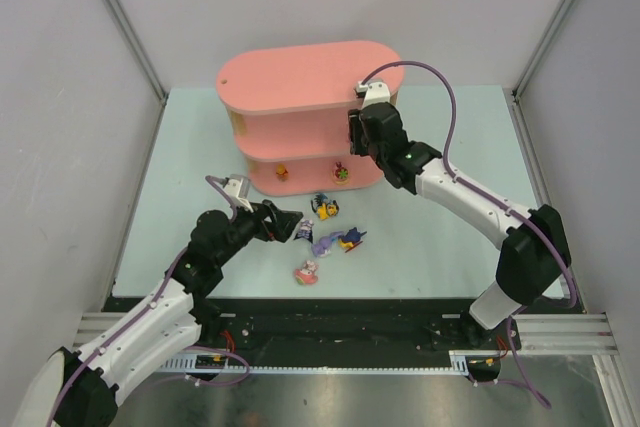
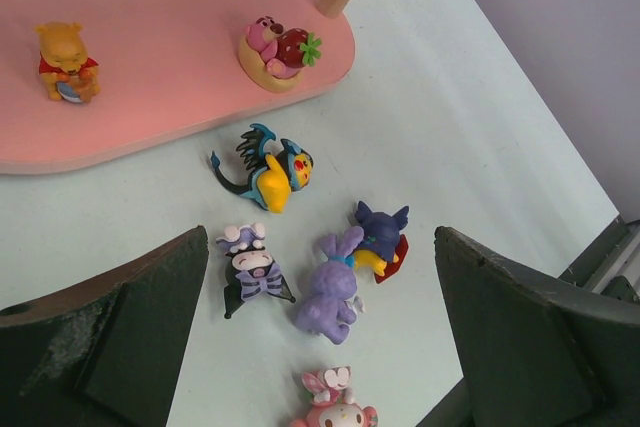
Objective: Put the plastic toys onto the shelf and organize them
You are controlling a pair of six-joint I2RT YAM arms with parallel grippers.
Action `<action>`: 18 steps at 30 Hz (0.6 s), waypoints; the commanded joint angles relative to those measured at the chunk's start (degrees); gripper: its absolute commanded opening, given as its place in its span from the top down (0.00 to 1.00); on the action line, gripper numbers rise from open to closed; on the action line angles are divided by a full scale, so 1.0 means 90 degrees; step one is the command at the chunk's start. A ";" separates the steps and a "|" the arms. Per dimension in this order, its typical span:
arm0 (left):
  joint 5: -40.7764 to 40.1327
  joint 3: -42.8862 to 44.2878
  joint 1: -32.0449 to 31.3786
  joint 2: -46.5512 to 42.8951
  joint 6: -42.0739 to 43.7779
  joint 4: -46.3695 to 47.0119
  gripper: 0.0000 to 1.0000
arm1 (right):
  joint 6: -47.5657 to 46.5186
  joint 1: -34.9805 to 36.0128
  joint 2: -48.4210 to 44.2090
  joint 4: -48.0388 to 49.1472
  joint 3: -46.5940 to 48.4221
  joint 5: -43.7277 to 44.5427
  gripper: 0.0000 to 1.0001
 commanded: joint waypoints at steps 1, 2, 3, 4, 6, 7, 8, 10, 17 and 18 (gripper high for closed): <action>-0.0034 0.0041 0.0034 0.0001 0.0148 0.0144 0.00 | 0.0039 -0.0068 0.0050 0.0339 0.0303 -0.0023 1.00; -0.0034 0.0041 0.0044 0.0001 0.0139 0.0134 0.00 | 0.0029 -0.0069 0.0069 0.0339 0.0303 -0.0033 0.99; -0.0044 0.0041 0.0035 0.0011 0.0139 0.0134 0.00 | 0.0039 -0.0069 0.0089 0.0339 0.0293 -0.0062 0.95; -0.0044 0.0041 0.0034 0.0011 0.0148 0.0134 0.00 | 0.0029 -0.0078 0.0089 0.0349 0.0303 -0.0053 0.91; -0.0034 0.0031 0.0034 0.0021 0.0139 0.0134 0.00 | 0.0029 -0.0078 0.0089 0.0329 0.0303 -0.0063 0.75; -0.0034 0.0031 0.0034 0.0011 0.0148 0.0144 0.00 | 0.0029 -0.0078 0.0089 0.0320 0.0303 -0.0063 0.69; -0.0044 0.0021 0.0034 0.0021 0.0148 0.0144 0.00 | 0.0039 -0.0088 0.0089 0.0310 0.0293 -0.0053 0.60; -0.0034 0.0012 0.0034 0.0011 0.0129 0.0144 0.00 | 0.0059 -0.0079 0.0079 0.0310 0.0303 -0.0043 0.55; -0.0054 -0.0018 0.0034 -0.0057 0.0119 0.0115 0.00 | 0.0029 -0.0098 0.0060 0.0300 0.0303 -0.0053 0.49; -0.0073 -0.0027 0.0034 -0.0057 0.0119 0.0105 0.00 | 0.0029 -0.0098 0.0040 0.0310 0.0293 -0.0053 0.49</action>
